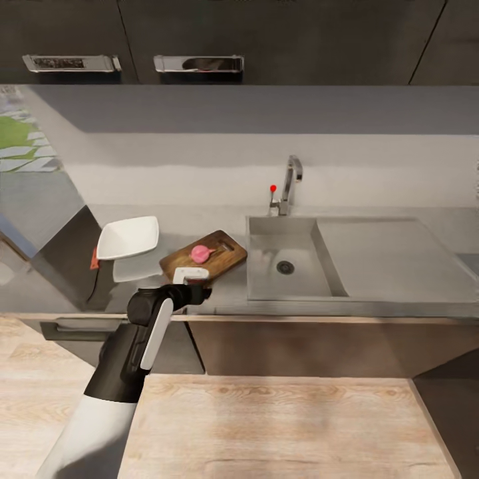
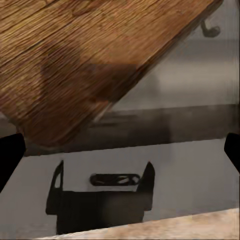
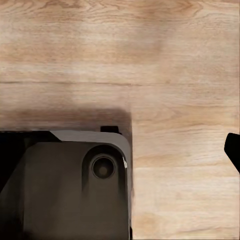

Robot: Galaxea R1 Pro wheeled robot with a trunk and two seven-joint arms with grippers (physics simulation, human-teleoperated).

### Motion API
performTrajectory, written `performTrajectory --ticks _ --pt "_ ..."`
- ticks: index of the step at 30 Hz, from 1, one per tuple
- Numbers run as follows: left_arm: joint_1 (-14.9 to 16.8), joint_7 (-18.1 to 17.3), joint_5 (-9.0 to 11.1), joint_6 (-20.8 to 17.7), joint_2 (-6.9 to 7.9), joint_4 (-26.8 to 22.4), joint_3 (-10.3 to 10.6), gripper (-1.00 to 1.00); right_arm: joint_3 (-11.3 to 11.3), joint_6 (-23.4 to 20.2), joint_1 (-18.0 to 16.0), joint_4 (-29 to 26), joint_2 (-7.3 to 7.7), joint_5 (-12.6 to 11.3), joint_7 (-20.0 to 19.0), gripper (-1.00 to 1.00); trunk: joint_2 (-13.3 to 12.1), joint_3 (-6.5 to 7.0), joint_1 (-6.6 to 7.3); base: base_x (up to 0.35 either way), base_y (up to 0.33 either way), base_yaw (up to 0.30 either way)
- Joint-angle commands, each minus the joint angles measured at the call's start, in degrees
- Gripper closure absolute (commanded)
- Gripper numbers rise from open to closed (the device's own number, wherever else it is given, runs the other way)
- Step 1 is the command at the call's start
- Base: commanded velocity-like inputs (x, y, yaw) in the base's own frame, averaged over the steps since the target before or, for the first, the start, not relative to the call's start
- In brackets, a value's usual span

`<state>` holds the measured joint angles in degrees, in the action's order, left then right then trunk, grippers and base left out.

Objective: In the kitchen, take the Vidalia onion out of the sink, dice it on the chopping board with the paring knife, put the diced onion into the bowl on the countertop, then place both the paring knife and the chopping board into the sink.

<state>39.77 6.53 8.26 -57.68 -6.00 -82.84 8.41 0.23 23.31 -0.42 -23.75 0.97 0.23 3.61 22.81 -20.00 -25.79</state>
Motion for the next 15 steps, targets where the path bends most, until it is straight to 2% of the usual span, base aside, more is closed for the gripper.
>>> performTrajectory --ticks 1,15 --pt "0.0 0.6 0.6 -0.2 0.00 0.0 0.1 -1.00 0.0 0.2 0.0 0.0 0.00 0.0 0.2 -1.00 0.1 -0.10 0.00 -0.332 0.000 0.000" --pt "-0.2 0.6 0.6 -0.2 0.02 1.4 0.1 -1.00 0.0 0.2 0.0 0.0 0.00 0.0 0.2 -1.00 0.1 -0.10 0.00 -0.332 0.000 0.000"
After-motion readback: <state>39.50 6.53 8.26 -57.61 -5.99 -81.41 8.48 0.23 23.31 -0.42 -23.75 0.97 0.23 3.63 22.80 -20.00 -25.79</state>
